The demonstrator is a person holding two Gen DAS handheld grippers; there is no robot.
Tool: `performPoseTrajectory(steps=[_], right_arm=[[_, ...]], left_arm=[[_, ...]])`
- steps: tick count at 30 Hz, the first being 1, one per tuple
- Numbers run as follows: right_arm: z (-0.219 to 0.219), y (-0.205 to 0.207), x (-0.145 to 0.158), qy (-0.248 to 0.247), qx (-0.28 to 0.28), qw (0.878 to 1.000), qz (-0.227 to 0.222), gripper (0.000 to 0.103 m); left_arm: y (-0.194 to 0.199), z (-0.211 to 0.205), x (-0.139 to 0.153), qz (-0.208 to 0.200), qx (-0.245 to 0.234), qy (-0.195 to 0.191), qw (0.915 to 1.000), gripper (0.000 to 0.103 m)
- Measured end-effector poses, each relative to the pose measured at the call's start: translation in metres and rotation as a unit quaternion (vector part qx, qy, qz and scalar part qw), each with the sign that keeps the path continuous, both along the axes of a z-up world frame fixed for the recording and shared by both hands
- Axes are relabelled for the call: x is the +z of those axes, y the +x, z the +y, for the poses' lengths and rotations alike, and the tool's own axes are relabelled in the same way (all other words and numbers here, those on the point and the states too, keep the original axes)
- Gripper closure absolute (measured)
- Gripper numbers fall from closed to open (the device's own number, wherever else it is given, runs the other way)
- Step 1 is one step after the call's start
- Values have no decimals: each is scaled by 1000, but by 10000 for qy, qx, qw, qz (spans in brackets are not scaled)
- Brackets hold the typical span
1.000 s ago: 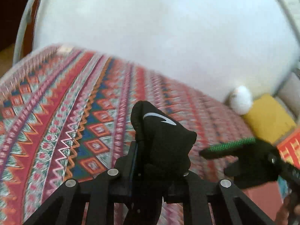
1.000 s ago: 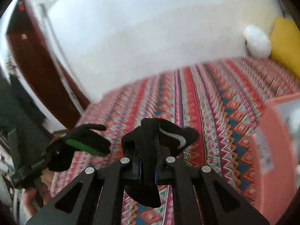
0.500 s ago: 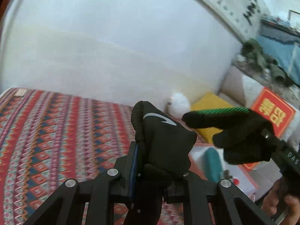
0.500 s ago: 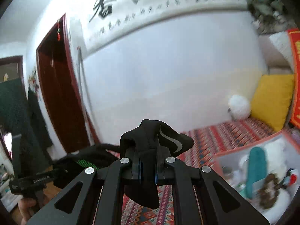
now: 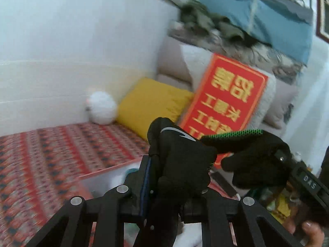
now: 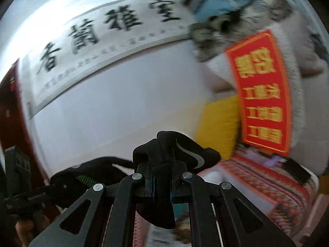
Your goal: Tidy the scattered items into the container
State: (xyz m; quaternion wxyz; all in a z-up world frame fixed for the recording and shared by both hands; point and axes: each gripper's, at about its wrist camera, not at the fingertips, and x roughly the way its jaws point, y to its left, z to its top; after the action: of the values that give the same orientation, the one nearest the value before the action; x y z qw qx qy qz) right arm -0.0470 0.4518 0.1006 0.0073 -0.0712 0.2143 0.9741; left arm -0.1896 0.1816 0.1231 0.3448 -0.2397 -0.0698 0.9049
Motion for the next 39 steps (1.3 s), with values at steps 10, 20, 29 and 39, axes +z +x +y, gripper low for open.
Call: performPoseTrajectory(steps=[10,20,29,39], right_arm=[[27,-118,-113,999,-6,9438,-3150,30],[0,-82,-52,1299,-328,9638,-2304,19],[-137,-53,9,1455,499,9823,-1073,7],[-268,-46,-12,1809,1500,9664,-1037,5]], left_arm=[[-39,77,-105,-1231,366,-1374,9822,29],[2,-44,-99,-1030,1527,-1057,9772,23],[53,-118,-51,-125,2739,-1129,9550,2],[107,-201,-42,273,3881,-1596,9073,0]])
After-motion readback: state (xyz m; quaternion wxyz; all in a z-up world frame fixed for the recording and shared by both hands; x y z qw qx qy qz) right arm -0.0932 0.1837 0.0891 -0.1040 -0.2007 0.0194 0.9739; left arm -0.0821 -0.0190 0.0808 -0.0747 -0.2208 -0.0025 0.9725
